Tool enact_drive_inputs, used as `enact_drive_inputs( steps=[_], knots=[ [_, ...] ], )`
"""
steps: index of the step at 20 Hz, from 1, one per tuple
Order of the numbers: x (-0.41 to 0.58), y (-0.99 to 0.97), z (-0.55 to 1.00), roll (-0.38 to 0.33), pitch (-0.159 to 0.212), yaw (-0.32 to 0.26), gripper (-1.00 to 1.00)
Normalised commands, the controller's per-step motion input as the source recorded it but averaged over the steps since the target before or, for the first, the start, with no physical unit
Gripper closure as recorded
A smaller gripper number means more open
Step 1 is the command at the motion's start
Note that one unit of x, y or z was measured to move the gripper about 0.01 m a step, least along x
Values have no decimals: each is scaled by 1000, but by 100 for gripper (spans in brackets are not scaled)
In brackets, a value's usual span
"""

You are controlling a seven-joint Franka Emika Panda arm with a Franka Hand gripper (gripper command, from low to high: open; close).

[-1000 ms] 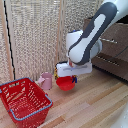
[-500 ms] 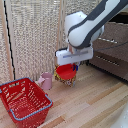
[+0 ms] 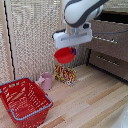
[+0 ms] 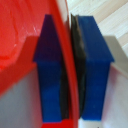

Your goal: Transport the gripper mindfully toward the orange-red bowl and clasp it to elevate with ease. Ensure your robot's arm aligns efficiently with the top drawer's opening. Carefully slide the orange-red bowl into the designated spot with precision. After confirmation, withdraw the gripper gently. Close the drawer smoothly by transitioning the gripper to its handle.

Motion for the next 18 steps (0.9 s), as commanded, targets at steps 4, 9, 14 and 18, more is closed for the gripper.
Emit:
enact_drive_inputs(
  steps=[4,9,14,18],
  knots=[
    [466,-1,866,-65,24,27,100],
    [411,-64,945,-66,3,-24,100],
    [410,-122,967,-51,0,-55,100],
    [377,-187,937,-46,0,-71,100]
  ],
)
